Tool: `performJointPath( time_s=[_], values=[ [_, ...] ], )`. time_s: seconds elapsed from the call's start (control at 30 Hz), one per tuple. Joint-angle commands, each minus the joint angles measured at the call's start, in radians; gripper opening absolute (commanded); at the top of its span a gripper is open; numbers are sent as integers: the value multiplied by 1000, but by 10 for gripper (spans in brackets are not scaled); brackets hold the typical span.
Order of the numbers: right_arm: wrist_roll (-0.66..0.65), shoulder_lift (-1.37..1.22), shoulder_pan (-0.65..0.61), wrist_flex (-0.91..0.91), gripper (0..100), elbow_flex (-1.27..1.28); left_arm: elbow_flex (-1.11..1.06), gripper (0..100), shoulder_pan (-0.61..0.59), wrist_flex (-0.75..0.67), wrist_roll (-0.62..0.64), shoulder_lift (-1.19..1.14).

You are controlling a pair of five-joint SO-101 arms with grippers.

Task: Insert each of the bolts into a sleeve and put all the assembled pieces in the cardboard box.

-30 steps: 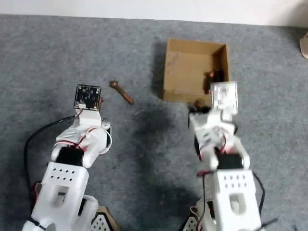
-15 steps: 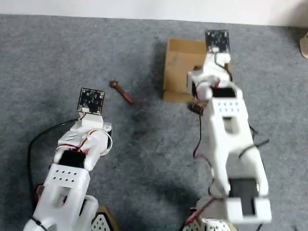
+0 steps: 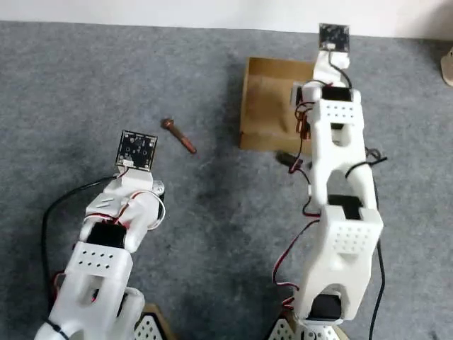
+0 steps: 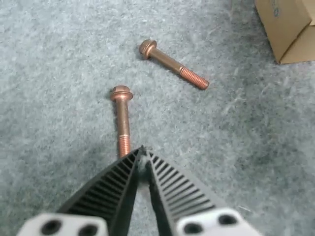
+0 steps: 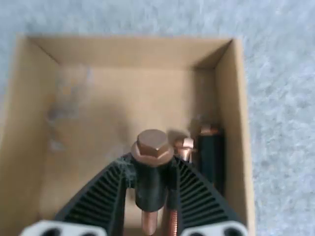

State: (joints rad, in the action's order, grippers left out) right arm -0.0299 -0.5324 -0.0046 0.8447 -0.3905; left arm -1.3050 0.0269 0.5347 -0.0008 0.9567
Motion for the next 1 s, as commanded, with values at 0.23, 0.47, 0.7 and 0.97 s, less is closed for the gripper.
performJointPath(
  time_s=[0.23, 0.47, 0.7, 0.97],
  values=[
    [6, -2, -1, 41, 156, -84, 2, 7, 7, -21, -6, 4],
    [3, 24, -19, 188, 190, -119, 2, 7, 7, -21, -6, 4],
    [247, 116, -16, 366, 159, -137, 2, 7, 7, -21, -6, 4],
    [416, 139, -8, 524, 159, -137, 2, 7, 7, -21, -6, 4]
  ],
)
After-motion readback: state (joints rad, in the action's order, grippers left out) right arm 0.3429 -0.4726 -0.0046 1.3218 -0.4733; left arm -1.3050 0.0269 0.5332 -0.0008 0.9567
